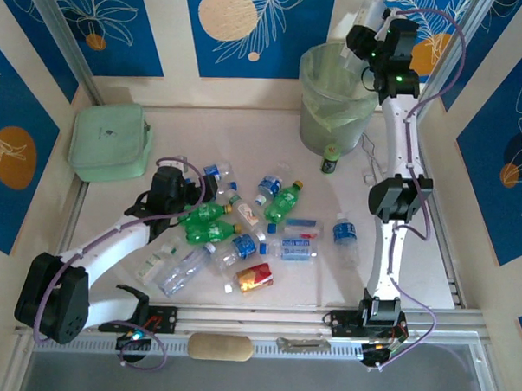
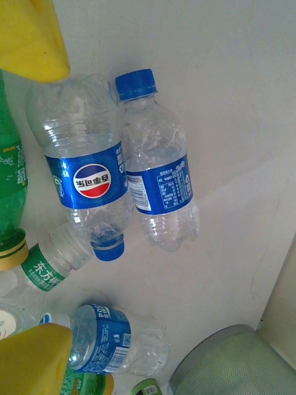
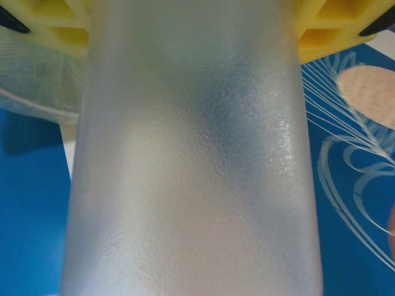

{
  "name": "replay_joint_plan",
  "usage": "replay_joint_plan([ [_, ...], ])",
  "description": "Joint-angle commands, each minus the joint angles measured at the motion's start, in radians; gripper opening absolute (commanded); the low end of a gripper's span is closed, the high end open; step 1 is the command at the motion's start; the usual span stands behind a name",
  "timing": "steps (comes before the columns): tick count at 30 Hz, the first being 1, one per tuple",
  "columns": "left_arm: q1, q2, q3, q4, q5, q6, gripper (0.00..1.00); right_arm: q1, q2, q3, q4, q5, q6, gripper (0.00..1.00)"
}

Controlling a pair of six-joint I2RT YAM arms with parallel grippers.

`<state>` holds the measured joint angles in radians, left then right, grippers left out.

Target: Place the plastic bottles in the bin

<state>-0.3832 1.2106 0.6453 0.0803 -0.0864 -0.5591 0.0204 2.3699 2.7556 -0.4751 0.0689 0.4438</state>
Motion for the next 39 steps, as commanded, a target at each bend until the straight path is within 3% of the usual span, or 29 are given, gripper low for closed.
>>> replay_joint_plan([
  [1, 0.010, -0.025, -0.012, -0.027, -0.001, 0.029, 1.00, 0.021, 0.022, 0.017, -0.083, 0.032, -0.068, 0.51],
  [7, 0.010, -0.021, -0.003, -0.036, 0.000, 0.049, 1.00, 0.048, -0.029, -0.147, -0.062, 0.050, -0.144, 0.51],
  [19, 0.010, 0.015, 0.022, -0.025, 0.043, 0.031, 1.00, 0.077, -0.020, -0.176, -0.142, 0.092, -0.219, 0.55],
  [22, 0.010, 0.006, 0.021, -0.034, 0.043, 0.030, 1.00, 0.077, -0.019, -0.171, -0.138, 0.086, -0.211, 0.60],
  [25, 0.010, -0.009, 0.016, -0.039, 0.036, 0.028, 1.00, 0.078, -0.020, -0.161, -0.137, 0.081, -0.205, 0.74],
  [28, 0.010, -0.020, 0.012, -0.040, 0.031, 0.029, 1.00, 0.079, -0.021, -0.140, -0.144, 0.083, -0.202, 0.80],
  [39, 0.010, -0.024, 0.010, -0.039, 0.037, 0.021, 1.00, 0.080, -0.093, -0.094, -0.156, 0.077, -0.192, 0.82],
])
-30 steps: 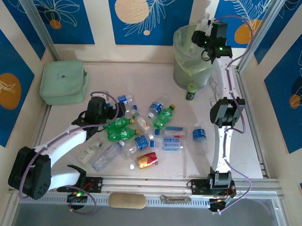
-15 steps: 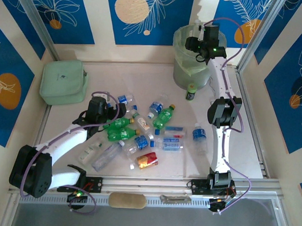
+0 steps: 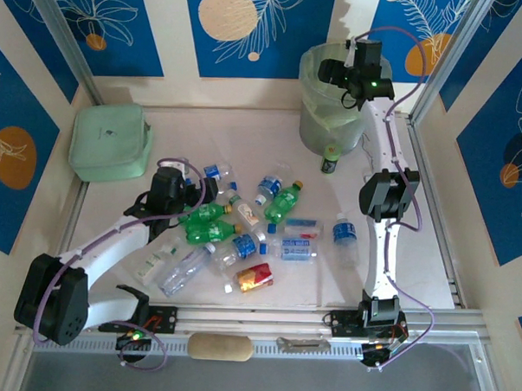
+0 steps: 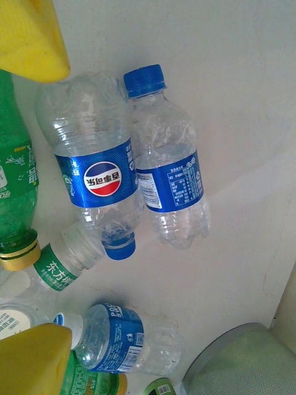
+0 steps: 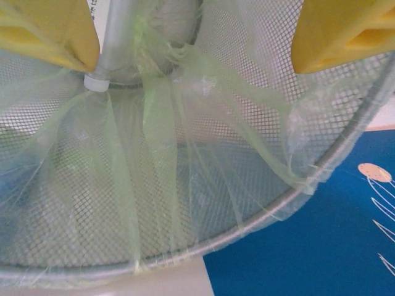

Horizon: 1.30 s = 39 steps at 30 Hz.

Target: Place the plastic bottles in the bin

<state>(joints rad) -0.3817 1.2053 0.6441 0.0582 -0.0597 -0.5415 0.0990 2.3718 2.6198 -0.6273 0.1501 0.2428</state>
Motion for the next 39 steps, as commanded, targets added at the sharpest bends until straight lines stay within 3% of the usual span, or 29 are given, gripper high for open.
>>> replay_joint_plan([
  [1, 0.008, -0.020, 0.011, -0.017, 0.009, 0.002, 1.00, 0.001, -0.110, 0.040, -0.003, -0.007, 0.012, 0.82],
  [7, 0.009, -0.029, 0.016, -0.016, 0.012, -0.002, 1.00, 0.010, -0.221, -0.006, -0.025, -0.041, 0.034, 0.82],
  [12, 0.009, -0.040, 0.019, -0.023, 0.017, -0.004, 1.00, 0.034, -0.377, -0.203, -0.019, -0.064, 0.052, 0.82],
  [20, 0.009, -0.089, 0.031, -0.089, 0.014, 0.016, 1.00, 0.102, -0.762, -0.853, 0.156, -0.104, 0.107, 0.82],
  [26, 0.009, -0.095, 0.054, -0.152, 0.037, 0.045, 1.00, 0.139, -0.968, -1.233, 0.190, -0.129, 0.184, 0.82],
  [31, 0.008, -0.082, 0.088, -0.210, -0.010, 0.102, 1.00, 0.183, -1.054, -1.435, 0.190, -0.156, 0.261, 0.84],
  [34, 0.010, -0.048, 0.113, -0.230, -0.049, 0.170, 1.00, 0.219, -1.081, -1.545, 0.250, -0.154, 0.319, 0.99],
  [39, 0.045, 0.063, 0.189, -0.243, -0.019, 0.297, 1.00, 0.279, -1.074, -1.626, 0.340, -0.153, 0.401, 0.99],
])
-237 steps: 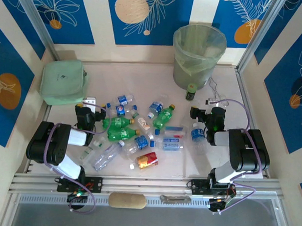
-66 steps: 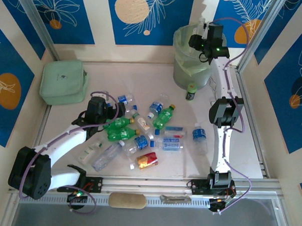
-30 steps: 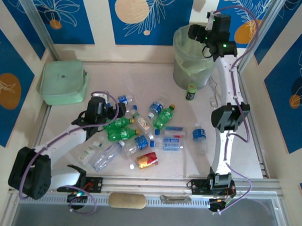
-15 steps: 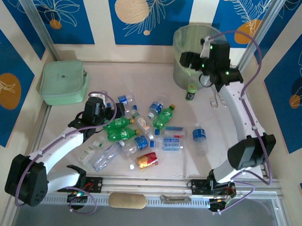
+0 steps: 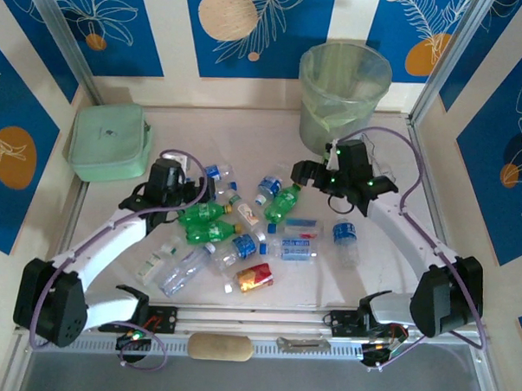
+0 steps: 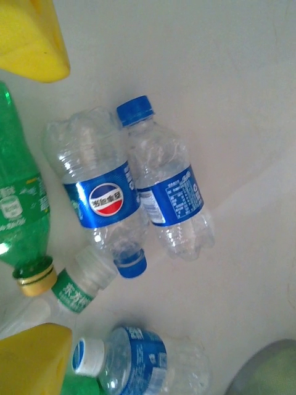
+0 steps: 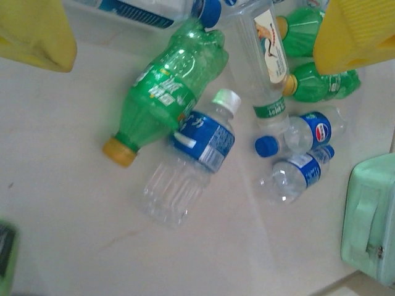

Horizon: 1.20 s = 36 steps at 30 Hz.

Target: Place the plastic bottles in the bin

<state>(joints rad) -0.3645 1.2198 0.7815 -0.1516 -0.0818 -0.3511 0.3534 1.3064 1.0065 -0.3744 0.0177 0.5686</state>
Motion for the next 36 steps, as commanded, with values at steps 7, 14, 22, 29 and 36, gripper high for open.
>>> replay_joint_plan([
  [7, 0.075, 0.267, 0.180, -0.016, 0.081, 0.246, 1.00, 0.097, 0.019, -0.024, 0.113, 0.024, 0.099, 0.99],
  [14, 0.077, 0.471, 0.345, -0.118, 0.169, 0.378, 1.00, 0.096, 0.018, -0.024, 0.103, 0.047, 0.080, 0.99],
  [22, 0.095, 0.614, 0.469, -0.186, 0.096, 0.414, 1.00, 0.094, 0.010, -0.024, 0.107, 0.055, 0.077, 0.99],
  [29, 0.124, 0.714, 0.566, -0.215, 0.066, 0.435, 1.00, 0.096, -0.013, -0.039, 0.120, 0.079, 0.084, 0.99],
  [36, 0.126, 0.787, 0.646, -0.270, 0.089, 0.448, 1.00, 0.098, -0.027, -0.047, 0.121, 0.097, 0.086, 0.99],
])
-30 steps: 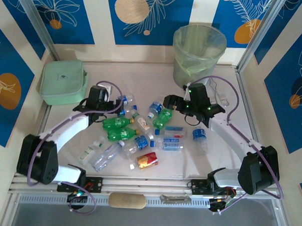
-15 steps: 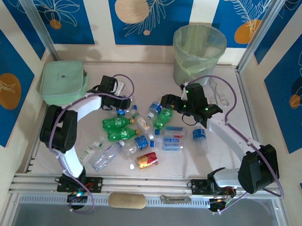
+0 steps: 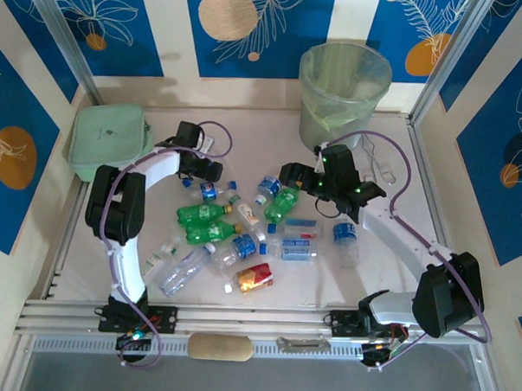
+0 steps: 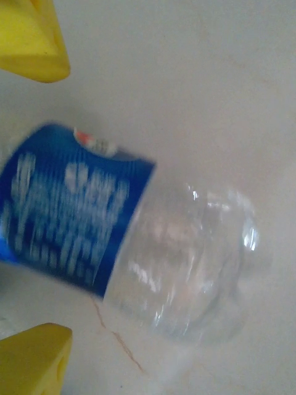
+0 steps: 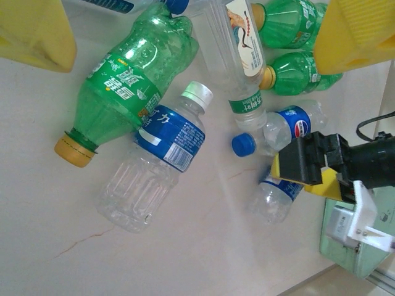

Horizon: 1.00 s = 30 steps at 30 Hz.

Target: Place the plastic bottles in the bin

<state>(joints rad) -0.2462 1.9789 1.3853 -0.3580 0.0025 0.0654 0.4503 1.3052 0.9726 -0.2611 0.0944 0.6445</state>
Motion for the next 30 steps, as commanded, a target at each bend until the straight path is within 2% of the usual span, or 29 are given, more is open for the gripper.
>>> replay_joint_plan([
  [1, 0.008, 0.031, 0.047, -0.068, 0.008, 0.033, 1.00, 0.001, -0.029, -0.015, 0.008, 0.023, 0.012, 0.99],
  [10, 0.012, 0.078, 0.108, -0.158, -0.005, -0.005, 1.00, 0.002, -0.042, -0.023, 0.009, 0.031, 0.020, 0.99],
  [18, 0.025, 0.138, 0.191, -0.225, -0.019, -0.036, 0.92, 0.002, -0.060, -0.026, 0.000, 0.045, 0.021, 0.99],
  [21, 0.029, 0.160, 0.231, -0.255, -0.016, -0.041, 0.87, 0.002, -0.061, -0.025, 0.000, 0.048, 0.020, 0.99],
  [27, 0.030, 0.172, 0.258, -0.272, -0.009, -0.038, 0.63, 0.002, -0.057, -0.023, 0.000, 0.048, 0.024, 0.99],
  [30, 0.028, 0.166, 0.253, -0.268, -0.014, -0.037, 0.58, 0.003, -0.055, -0.021, 0.000, 0.050, 0.025, 0.99],
])
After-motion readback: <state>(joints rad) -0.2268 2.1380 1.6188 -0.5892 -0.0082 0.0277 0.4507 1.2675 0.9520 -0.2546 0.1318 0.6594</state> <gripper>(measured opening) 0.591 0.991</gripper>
